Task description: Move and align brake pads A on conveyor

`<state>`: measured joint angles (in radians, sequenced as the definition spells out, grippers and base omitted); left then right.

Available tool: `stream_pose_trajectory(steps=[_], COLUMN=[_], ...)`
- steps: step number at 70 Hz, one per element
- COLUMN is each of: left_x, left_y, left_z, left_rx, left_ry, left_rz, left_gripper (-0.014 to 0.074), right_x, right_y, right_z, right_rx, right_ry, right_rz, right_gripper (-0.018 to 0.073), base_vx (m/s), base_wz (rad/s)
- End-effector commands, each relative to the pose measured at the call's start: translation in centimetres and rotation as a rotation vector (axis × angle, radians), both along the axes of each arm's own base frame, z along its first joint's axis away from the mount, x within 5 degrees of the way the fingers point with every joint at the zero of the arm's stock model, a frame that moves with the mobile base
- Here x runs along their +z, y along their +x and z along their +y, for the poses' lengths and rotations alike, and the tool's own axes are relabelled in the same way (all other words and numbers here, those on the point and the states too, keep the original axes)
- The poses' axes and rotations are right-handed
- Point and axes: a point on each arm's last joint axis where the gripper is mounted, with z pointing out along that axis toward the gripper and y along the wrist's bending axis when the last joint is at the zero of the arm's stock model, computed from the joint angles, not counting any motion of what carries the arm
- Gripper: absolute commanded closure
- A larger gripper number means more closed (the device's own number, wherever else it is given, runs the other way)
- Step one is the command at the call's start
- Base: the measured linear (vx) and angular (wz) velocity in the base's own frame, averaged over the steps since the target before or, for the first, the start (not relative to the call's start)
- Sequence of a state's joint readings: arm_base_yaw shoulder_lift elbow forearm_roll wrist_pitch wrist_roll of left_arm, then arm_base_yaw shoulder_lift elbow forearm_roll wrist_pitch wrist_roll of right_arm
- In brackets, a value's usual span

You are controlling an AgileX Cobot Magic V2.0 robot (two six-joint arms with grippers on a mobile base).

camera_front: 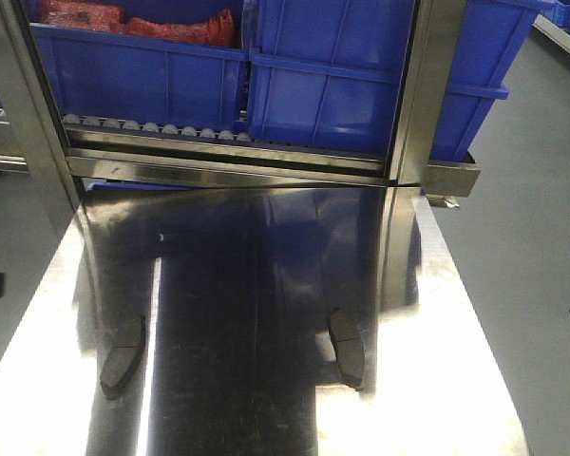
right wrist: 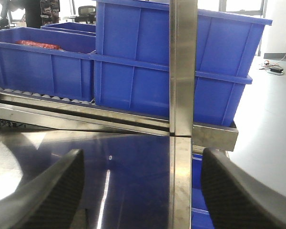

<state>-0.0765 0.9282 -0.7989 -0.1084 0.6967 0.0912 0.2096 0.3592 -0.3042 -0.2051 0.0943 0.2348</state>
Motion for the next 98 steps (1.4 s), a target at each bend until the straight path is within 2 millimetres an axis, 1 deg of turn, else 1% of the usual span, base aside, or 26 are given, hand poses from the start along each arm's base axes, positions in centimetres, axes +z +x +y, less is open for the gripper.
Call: stream_pose_trajectory(steps=[1,8,9,13,15,26,37,43,57,69,87,98], left_x=[1.1,0.2,-0.1,-0.6,-1.1,-3.7,-6.5,-7.7,-9.7,-10.3,-12.0,-12.4], left_y=[2.5,5.2,5.7,6.8,7.6,10.6,12.7,13.6,14.7,15.1,15.4,15.6], left_z=[-1.0,-2.3,-2.5,-3.3,-3.8,-6.1,-6.6,-6.9,-7.2,-7.3,-7.4,-7.4], left_rx=[-0.037,-0.081,-0.085,-0.102,-0.108,-0.136,-0.088,-0.074,-0.065,-0.051,-0.047,-0.046], left_ry=[-0.015,-0.003,-0.001,-0.002,-0.002,0.003,-0.008,-0.012,-0.004,-0.009,0.002,0.004], left_rz=[0.033,0.157,0.181,0.228,0.257,0.365,0.465,0.502,0.558,0.571,0.626,0.635], left_gripper=[0.0074,0.0074,0.0074,0.0074,0.0074,0.0074,0.0074,0.0074,0.0074,0.0074,0.0074,0.0074], right_x=[1.5,1.5,1.5,1.5,1.5,1.5,1.5,1.5,1.5,1.5,1.5,1.5], right_y=[0.0,0.0,0.0,0.0,0.0,0.0,0.0,0.0,0.0,0.0,0.0,0.0], right_z=[0.1,0.1,0.1,0.1,0.1,0.1,0.1,0.1,0.1,0.1,0.1,0.1], right_rx=[0.016,0.016,0.016,0.016,0.016,0.016,0.016,0.016,0.016,0.016,0.016,0.016], right_ry=[0.014,0.014,0.014,0.014,0.014,0.014,0.014,0.014,0.014,0.014,0.014,0.014], right_rz=[-0.095,-0.095,-0.095,-0.095,-0.095,-0.095,-0.095,-0.095,-0.095,-0.095,-0.095,-0.095], right_gripper=[0.0072,0.0072,0.0072,0.0072,0.0072,0.0072,0.0072,0.0072,0.0072,0.0072,0.0072,0.0072], base_vx=[0.00,0.00,0.00,0.00,0.00,0.00,0.00,0.00,0.00,0.00,0.00,0.00], base_wz=[0.00,0.00,0.00,0.00,0.00,0.00,0.00,0.00,0.00,0.00,0.00,0.00])
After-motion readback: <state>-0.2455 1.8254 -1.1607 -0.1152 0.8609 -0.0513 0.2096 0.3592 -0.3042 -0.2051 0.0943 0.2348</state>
